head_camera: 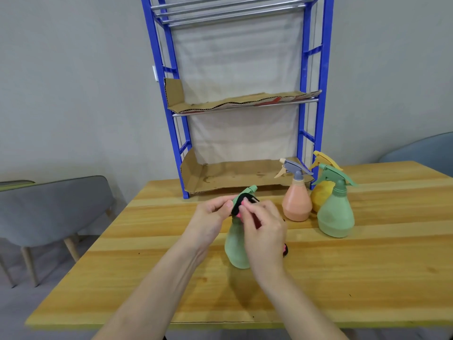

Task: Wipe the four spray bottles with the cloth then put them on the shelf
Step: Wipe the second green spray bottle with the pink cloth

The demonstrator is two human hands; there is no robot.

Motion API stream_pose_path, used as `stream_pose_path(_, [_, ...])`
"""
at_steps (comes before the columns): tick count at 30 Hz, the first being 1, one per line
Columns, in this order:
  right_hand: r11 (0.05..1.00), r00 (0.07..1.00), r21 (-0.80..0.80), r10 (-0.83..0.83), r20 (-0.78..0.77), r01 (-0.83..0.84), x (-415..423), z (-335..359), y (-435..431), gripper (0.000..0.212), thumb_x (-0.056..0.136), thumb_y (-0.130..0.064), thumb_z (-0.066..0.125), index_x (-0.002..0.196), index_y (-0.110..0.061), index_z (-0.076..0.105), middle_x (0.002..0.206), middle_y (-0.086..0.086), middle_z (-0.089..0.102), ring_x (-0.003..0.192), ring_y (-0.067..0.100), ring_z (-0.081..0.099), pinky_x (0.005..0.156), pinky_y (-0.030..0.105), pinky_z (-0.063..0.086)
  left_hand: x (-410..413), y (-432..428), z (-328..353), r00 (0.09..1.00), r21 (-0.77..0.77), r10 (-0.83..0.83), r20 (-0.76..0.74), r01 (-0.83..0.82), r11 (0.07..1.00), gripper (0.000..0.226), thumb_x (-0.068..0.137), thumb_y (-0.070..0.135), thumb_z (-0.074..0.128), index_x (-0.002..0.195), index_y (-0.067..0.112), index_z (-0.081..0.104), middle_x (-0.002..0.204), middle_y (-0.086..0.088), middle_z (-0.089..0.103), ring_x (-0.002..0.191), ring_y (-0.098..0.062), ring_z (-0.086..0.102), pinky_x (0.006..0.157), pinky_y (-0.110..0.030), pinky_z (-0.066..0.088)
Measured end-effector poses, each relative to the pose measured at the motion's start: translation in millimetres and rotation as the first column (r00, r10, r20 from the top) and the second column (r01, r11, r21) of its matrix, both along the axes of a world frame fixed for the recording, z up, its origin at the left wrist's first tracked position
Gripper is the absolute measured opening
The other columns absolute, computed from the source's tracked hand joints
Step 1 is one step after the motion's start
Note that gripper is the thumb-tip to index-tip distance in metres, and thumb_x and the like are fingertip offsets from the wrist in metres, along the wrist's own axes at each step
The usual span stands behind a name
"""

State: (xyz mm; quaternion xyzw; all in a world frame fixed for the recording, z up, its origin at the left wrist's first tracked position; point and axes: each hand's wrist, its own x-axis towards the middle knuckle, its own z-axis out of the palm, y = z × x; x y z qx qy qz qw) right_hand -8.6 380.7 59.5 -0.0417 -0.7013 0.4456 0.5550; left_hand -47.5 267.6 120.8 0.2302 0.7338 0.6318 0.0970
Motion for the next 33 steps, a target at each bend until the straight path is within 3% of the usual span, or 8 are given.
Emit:
stream_pose_path(4, [0.988, 1.0, 0.151, 0.004, 0.021, -0.007, 3.9, -2.3, 2.5, 0.013, 0.094, -0.006, 0.071, 0.103, -0.008, 0.08, 0.091, -0.003, 0.064, 0.085, 0.015, 0.065, 0.077, 0.024, 0.052, 2.4, -1.6, 1.0, 0.999, 0.013, 0.003, 0.039, -0.003, 1.0, 0.03, 0.108, 0.018, 0.05, 0.119, 0.027, 0.077, 0.105, 0.016, 0.078, 0.097, 0.011, 0.067, 0.076, -0.013, 0.047])
stream_pose_path(9, [0.997, 0.998, 0.06, -0.05, 0.038, 0.048, -0.1, 11.9, 23.8, 0.016, 0.091, 0.0, 0.074, 0.102, -0.009, 0.081, 0.089, -0.002, 0.068, 0.084, 0.003, 0.063, 0.076, 0.013, 0.047, 4.4, -1.7, 3.3, 0.995, -0.023, -0.02, 0.096, 0.022, 0.999, 0.029, 0.107, 0.026, 0.053, 0.119, 0.039, 0.076, 0.113, 0.02, 0.076, 0.117, 0.001, 0.064, 0.089, -0.03, 0.042])
stream_pose_path(19, [0.987, 0.999, 0.161, -0.014, 0.039, 0.008, 4.4, -4.2, 12.7, 0.009, 0.089, -0.002, 0.077, 0.097, -0.006, 0.079, 0.092, -0.002, 0.065, 0.086, 0.001, 0.063, 0.081, 0.012, 0.047, 7.0, 2.4, -1.7, 0.994, 0.053, 0.0, 0.112, -0.006, 0.999, 0.028, 0.107, 0.022, 0.053, 0.123, 0.028, 0.076, 0.111, 0.02, 0.077, 0.095, 0.02, 0.063, 0.082, -0.017, 0.037])
stream_pose_path(22, [0.999, 0.994, 0.017, 0.034, 0.106, -0.036, 4.8, -4.0, 14.4, 0.009, 0.09, -0.006, 0.077, 0.097, -0.011, 0.081, 0.09, -0.006, 0.066, 0.085, 0.001, 0.066, 0.077, 0.014, 0.048, 5.9, 2.3, -1.8, 0.994, 0.055, 0.0, 0.111, -0.006, 0.998, 0.028, 0.107, 0.022, 0.054, 0.122, 0.029, 0.076, 0.112, 0.018, 0.077, 0.097, 0.019, 0.063, 0.082, -0.017, 0.036])
stream_pose_path(26, [0.987, 0.981, -0.147, 0.084, 0.175, -0.058, 5.9, -7.5, 12.4, 0.007, 0.093, -0.012, 0.074, 0.095, -0.014, 0.08, 0.088, -0.007, 0.067, 0.082, 0.008, 0.068, 0.078, 0.035, 0.056, 9.1, 6.8, -5.3, 0.997, 0.108, 0.011, 0.074, -0.019, 0.994, 0.029, 0.106, 0.015, 0.053, 0.123, 0.021, 0.076, 0.113, 0.013, 0.078, 0.104, 0.013, 0.066, 0.081, -0.008, 0.044])
stream_pose_path(29, [0.996, 0.99, 0.089, -0.036, 0.136, 0.024, 11.2, -8.1, 5.9, 0.008, 0.092, -0.004, 0.073, 0.097, -0.01, 0.077, 0.092, -0.008, 0.063, 0.086, 0.003, 0.064, 0.081, 0.02, 0.053, 10.8, 10.3, -8.6, 0.998, 0.144, 0.021, 0.053, -0.028, 0.989, 0.029, 0.107, 0.012, 0.052, 0.122, 0.016, 0.076, 0.114, 0.008, 0.079, 0.111, 0.001, 0.069, 0.079, -0.003, 0.047])
stream_pose_path(31, [0.96, 0.99, 0.272, -0.097, 0.105, 0.065, 10.0, -11.1, 7.8, 0.008, 0.093, -0.004, 0.072, 0.1, -0.007, 0.075, 0.094, -0.003, 0.062, 0.087, 0.011, 0.063, 0.08, 0.025, 0.054, 11.5, 11.5, -9.9, 0.999, 0.165, 0.023, 0.049, -0.031, 0.986, 0.029, 0.107, 0.011, 0.052, 0.122, 0.016, 0.076, 0.112, 0.008, 0.079, 0.109, 0.001, 0.069, 0.079, -0.004, 0.048])
stream_pose_path(33, [0.956, 0.99, 0.285, -0.101, 0.095, 0.07, 5.9, -13.5, 10.9, 0.006, 0.094, -0.003, 0.072, 0.099, -0.006, 0.074, 0.093, 0.0, 0.062, 0.085, 0.016, 0.063, 0.077, 0.028, 0.054, 11.7, 11.2, -10.4, 0.999, 0.173, 0.023, 0.036, -0.029, 0.985, 0.03, 0.107, 0.01, 0.051, 0.122, 0.016, 0.076, 0.111, 0.008, 0.079, 0.107, 0.002, 0.07, 0.079, -0.005, 0.049])
